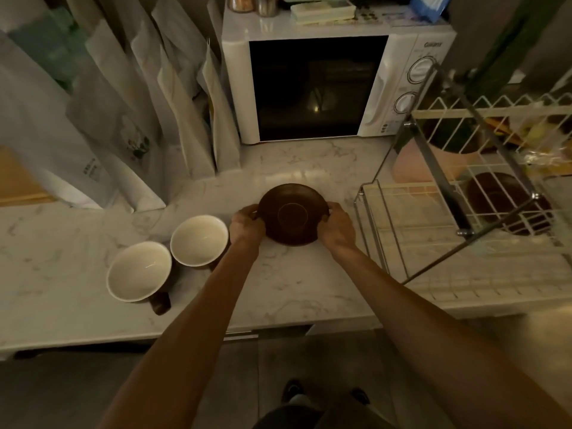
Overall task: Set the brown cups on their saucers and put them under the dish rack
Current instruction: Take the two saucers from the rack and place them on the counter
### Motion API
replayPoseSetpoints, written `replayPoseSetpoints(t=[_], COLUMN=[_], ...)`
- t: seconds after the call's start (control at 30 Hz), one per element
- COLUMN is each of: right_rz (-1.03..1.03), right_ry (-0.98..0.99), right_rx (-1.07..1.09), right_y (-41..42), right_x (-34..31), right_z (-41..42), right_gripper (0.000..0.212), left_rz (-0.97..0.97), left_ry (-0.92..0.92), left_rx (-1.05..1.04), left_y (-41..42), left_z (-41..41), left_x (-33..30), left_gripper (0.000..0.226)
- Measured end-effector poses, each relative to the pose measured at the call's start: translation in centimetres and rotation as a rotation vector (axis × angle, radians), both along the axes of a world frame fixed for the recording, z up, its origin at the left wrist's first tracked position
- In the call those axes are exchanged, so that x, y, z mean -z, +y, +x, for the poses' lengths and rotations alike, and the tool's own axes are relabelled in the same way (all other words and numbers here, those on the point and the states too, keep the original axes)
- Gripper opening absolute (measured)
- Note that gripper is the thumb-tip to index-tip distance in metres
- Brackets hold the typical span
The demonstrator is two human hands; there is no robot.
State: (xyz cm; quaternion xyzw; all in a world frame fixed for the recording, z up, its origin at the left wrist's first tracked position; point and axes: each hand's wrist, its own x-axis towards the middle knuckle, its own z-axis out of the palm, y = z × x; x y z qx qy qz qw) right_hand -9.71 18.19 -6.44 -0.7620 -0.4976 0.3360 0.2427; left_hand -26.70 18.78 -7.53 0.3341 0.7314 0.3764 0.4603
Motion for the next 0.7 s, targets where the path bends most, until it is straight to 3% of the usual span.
replayPoseSetpoints(t=[0.7], right_rz=[-0.013], right_ry=[-0.007], right_rx=[-0.012], right_y=[1.9], right_x=[0.7], right_z=[-0.3], right_gripper=[0.046], left_rz=[-0.025], left_ry=[0.109], left_rx=[0.024], left_y=[1.8], left_z=[0.3], left_x=[0.2], left_gripper=[0.041])
